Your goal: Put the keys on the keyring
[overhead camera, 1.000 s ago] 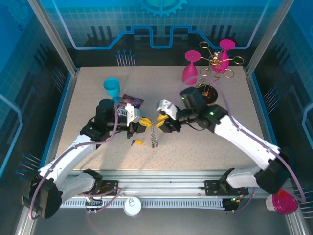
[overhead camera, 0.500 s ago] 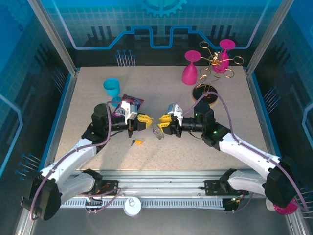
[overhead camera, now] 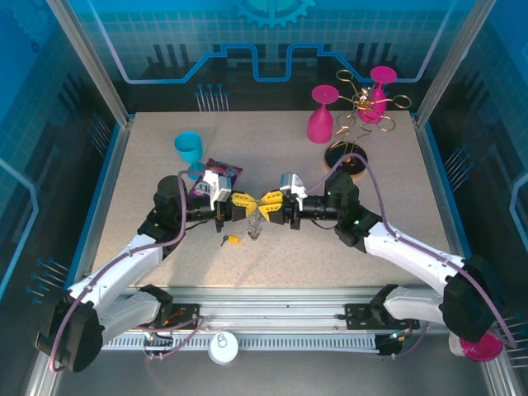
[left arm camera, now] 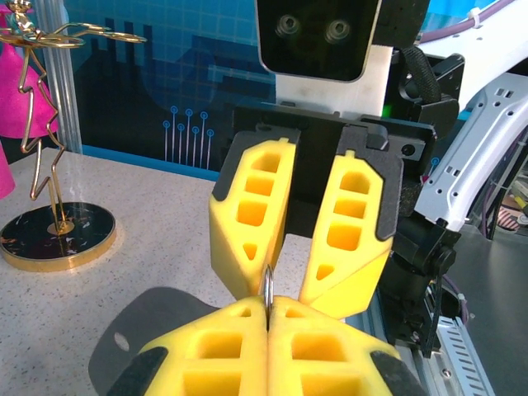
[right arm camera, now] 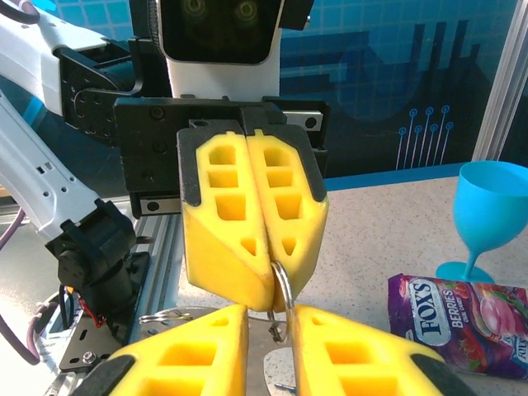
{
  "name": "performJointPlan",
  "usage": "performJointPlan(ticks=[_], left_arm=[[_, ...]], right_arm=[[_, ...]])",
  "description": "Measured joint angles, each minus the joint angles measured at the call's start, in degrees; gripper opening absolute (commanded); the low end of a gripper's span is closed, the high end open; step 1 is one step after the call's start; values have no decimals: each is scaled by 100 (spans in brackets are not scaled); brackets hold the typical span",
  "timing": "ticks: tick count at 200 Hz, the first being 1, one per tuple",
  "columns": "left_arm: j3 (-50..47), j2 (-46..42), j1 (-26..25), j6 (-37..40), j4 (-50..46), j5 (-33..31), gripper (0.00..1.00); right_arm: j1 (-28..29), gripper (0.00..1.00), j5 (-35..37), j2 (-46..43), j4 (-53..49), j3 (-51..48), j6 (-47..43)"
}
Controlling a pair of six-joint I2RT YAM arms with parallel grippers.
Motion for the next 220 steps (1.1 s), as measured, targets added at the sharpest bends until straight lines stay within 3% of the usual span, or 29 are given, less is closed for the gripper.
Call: performJointPlan(ticks=[24,39,54,69,87,113,165,220], left_arm=[[0,0,-4,-2,2,17,0],[0,0,-9,-2,42,22,0],[0,0,-9,-2,81,20,0],[-4,0,-9,11,85,11,20],[-7,-9,-9,11,57,-81,31],[11,-175,-22,332,-398,-245,32],[595,-236,-31,1554,-2057,-413,31],[861,-160,-31,2057,-2634,-435,30]], right_arm=[[7,12,-2,42,52,0,26],[7,0,-22,55,98,0,83],[4,0,-39,63,131,0,122],[7,0,-39,63,114,2,118],[13,0,-11,63,-210,98,-4],[57,0,216,61,-1499,612,-601],[372,0,881,334,-4612,2658,-2277],[686,0,1561,1174,-6684,4013,-3209]])
